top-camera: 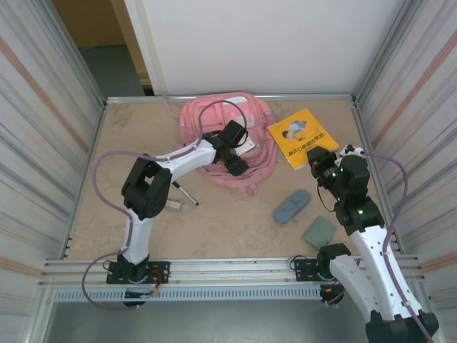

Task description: Pack the student bag

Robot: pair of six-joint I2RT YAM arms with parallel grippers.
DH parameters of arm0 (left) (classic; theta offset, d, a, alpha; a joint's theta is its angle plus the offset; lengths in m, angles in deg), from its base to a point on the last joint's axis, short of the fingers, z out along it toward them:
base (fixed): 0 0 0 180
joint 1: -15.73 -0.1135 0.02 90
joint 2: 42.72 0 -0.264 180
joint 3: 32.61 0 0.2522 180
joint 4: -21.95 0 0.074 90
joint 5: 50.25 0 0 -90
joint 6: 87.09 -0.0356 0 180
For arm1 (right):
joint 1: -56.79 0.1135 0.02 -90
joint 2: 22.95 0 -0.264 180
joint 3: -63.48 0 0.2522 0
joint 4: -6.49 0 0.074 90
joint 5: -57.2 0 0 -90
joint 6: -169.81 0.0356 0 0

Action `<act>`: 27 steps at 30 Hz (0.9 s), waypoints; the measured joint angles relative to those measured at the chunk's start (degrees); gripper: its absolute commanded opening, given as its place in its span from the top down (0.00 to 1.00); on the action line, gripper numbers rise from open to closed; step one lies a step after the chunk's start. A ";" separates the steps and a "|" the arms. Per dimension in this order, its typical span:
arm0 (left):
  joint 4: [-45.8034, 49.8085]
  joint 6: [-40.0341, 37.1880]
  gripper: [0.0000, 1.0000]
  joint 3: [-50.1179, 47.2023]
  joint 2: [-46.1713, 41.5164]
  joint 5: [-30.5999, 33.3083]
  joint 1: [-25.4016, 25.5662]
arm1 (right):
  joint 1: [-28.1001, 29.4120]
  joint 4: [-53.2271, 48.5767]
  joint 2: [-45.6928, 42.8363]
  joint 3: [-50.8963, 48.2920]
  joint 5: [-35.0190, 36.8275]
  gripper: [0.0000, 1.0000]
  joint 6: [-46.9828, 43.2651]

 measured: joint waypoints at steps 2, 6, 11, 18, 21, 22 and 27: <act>1.36 -0.26 0.40 2.36 1.86 0.00 0.00 | 0.00 0.02 0.17 0.00 -0.61 1.00 -0.17; 3.52 -0.20 0.47 6.80 4.57 0.37 -0.13 | 0.00 0.02 0.13 -0.02 -1.38 1.00 -0.17; 4.66 1.99 0.79 11.67 7.96 2.54 -0.17 | 0.00 -0.15 0.00 -0.98 -1.60 1.00 -0.15; 4.72 3.82 1.00 16.31 10.45 7.13 -0.42 | 0.00 -1.73 -0.22 -1.49 -2.64 1.00 -0.17; 4.72 4.59 1.00 16.33 9.07 8.87 0.00 | 0.00 -4.92 -0.22 -1.44 -2.89 1.00 -0.33; 4.70 4.79 1.00 16.33 8.39 9.49 0.17 | -0.02 -6.08 -0.20 -1.51 -3.32 1.00 -0.35; 4.48 4.74 1.00 16.33 3.80 11.54 0.22 | -0.15 -7.50 -0.15 -4.52 -7.78 1.00 0.85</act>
